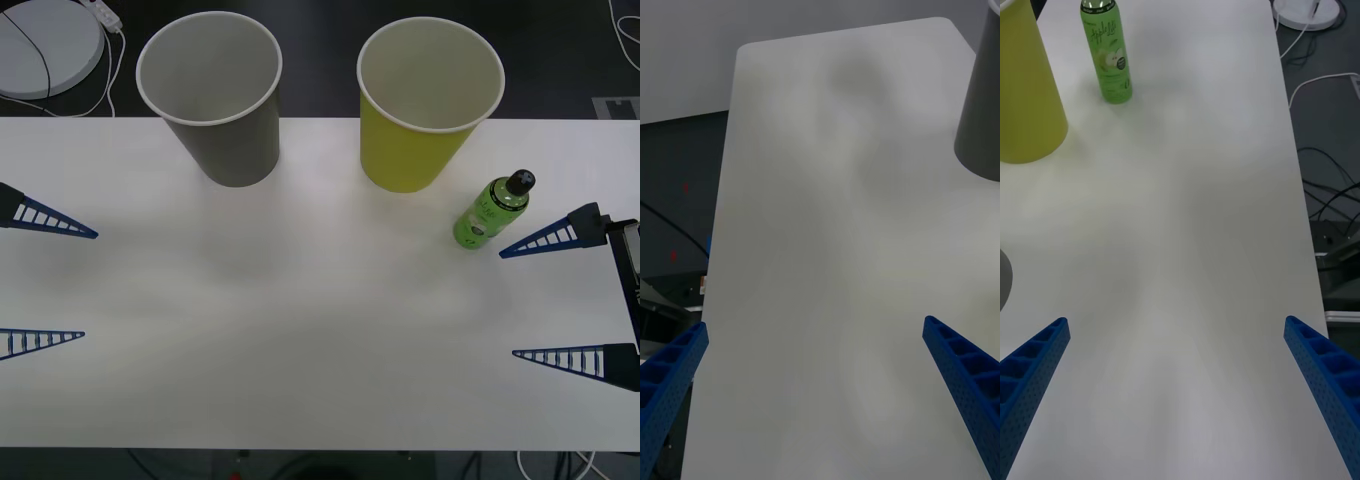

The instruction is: Put the can into the green bin and the plastic bottle into the gray bin

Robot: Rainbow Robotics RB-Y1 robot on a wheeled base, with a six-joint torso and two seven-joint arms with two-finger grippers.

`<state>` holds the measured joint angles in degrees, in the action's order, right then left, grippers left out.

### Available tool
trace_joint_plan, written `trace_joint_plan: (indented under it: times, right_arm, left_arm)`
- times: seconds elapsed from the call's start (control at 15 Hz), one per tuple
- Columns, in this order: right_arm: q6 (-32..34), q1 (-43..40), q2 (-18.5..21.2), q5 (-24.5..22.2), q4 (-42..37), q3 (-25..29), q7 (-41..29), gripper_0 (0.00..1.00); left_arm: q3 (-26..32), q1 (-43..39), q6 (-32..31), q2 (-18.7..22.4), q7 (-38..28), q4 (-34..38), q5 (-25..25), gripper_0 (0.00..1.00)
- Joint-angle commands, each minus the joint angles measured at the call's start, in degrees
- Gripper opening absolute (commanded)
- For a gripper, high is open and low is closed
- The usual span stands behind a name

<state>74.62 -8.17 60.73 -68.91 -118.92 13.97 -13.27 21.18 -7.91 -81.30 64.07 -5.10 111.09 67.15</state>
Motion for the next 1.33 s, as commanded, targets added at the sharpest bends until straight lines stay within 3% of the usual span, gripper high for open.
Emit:
trace_joint_plan:
  times: [0.07, 0.4, 0.53, 1.33]
  right_arm:
    - [0.0, 0.0, 0.0, 0.0, 0.0, 0.0, 0.0, 1.00]
    - [-1.2, -2.5, 0.7, 0.8, 0.9, -0.6, 0.2, 1.00]
    - [-6.0, -4.9, 2.3, 3.3, 0.3, -0.8, 0.8, 1.00]
    - [-32.1, -22.5, 2.2, 10.5, -1.9, 0.9, 6.4, 1.00]
  left_arm:
    - [0.0, 0.0, 0.0, 0.0, 0.0, 0.0, 0.0, 1.00]
    - [0.0, 0.0, 0.0, 0.0, 0.0, 0.0, 0.0, 1.00]
    - [0.0, 0.0, 0.0, 0.0, 0.0, 0.0, 0.0, 1.00]
    - [0.0, 0.0, 0.0, 0.0, 0.0, 0.0, 0.0, 1.00]
